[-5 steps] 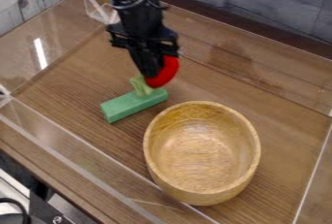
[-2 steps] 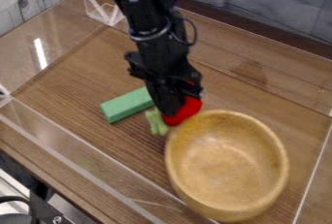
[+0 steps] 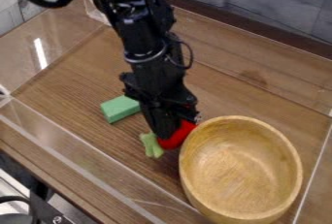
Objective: Move the red fruit to the right
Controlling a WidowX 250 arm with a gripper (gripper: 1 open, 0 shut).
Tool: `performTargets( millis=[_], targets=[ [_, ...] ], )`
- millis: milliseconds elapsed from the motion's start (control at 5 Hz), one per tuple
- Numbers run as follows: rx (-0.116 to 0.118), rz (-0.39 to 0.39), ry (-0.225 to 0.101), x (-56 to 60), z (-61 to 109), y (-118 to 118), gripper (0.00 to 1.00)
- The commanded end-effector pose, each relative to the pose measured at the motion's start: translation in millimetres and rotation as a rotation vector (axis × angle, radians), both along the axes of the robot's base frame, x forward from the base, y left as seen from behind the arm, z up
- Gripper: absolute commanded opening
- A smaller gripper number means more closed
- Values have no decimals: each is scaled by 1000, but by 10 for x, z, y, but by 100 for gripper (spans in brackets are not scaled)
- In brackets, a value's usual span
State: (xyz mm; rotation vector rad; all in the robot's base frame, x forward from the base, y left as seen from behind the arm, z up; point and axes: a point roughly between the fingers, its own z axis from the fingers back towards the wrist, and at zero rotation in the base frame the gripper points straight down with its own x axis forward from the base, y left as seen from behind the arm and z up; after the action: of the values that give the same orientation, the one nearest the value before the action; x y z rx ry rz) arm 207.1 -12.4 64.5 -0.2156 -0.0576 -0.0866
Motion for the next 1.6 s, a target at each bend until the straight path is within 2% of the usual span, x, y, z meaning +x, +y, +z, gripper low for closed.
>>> performTargets(
  millis=[0, 200, 400, 600, 1000, 1400],
  targets=[
    [-5, -19, -37, -10, 58, -71, 0],
    [-10, -29, -33, -82, 53, -135, 0],
    [-16, -48, -29, -97, -2, -282, 100],
    [-19, -61, -25, -94, -63, -395, 100],
    [-32, -3, -11, 5, -129, -621, 100],
    [-42, -146, 32, -9, -363, -672, 100]
  ],
)
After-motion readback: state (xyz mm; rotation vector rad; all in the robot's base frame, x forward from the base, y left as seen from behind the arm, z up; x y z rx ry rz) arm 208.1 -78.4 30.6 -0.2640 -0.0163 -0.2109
